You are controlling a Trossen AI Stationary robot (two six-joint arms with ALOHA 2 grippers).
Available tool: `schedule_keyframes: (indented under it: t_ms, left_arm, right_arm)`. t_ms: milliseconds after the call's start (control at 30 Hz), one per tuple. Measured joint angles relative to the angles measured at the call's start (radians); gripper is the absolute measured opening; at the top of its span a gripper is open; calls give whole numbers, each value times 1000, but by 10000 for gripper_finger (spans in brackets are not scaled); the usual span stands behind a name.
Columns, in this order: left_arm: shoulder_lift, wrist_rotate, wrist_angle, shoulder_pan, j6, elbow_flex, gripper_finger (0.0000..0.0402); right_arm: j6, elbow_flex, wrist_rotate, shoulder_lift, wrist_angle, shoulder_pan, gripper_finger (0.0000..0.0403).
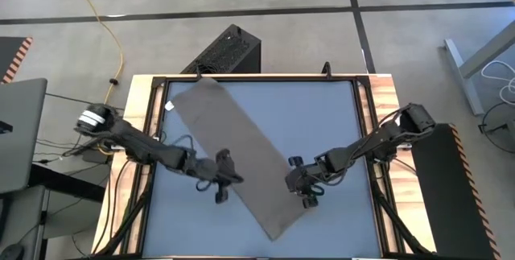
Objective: Roll towel into tight, uniform cylinder
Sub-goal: Roll the gray towel
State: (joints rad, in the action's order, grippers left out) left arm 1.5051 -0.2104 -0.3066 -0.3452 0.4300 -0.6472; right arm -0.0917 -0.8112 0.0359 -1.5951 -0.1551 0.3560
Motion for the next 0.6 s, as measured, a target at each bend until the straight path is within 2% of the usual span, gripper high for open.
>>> schedule_keyframes:
  t_ms: [133,267,433,600]
  left_arm:
    - [157,-42,-167,-45,152,0,2]
    - [310,-73,-314,-94,235,-39,2]
    - [423,-131,-222,-120,337,-138,2]
    - [412,-186,75,-130,456,-217,2]
  right_arm:
    - [59,1,13,-72,27,-29,118]
    - [62,-4,31,-133,59,-45,118]
    - [20,-4,50,-188,121,-49,118]
    - [-55,-3,57,-186,120,-16,118]
